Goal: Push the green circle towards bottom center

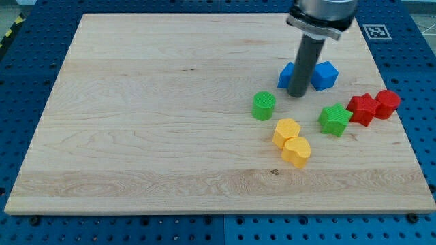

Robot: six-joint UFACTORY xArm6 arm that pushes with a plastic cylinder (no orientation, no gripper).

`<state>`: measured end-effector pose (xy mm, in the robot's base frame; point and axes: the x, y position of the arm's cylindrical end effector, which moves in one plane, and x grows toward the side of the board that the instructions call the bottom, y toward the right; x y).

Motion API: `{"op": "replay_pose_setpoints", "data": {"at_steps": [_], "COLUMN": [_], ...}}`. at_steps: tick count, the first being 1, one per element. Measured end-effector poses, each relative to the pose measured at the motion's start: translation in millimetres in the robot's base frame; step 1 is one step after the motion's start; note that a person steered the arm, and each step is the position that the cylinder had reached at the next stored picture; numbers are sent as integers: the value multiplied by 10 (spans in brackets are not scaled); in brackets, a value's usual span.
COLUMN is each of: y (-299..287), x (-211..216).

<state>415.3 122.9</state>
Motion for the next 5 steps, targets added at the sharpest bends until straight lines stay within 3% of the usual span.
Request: {"op": "replay_pose_setpoints", "data": {"at_steps": [2, 5], "y": [-571, -598], "x": [203, 934]}}
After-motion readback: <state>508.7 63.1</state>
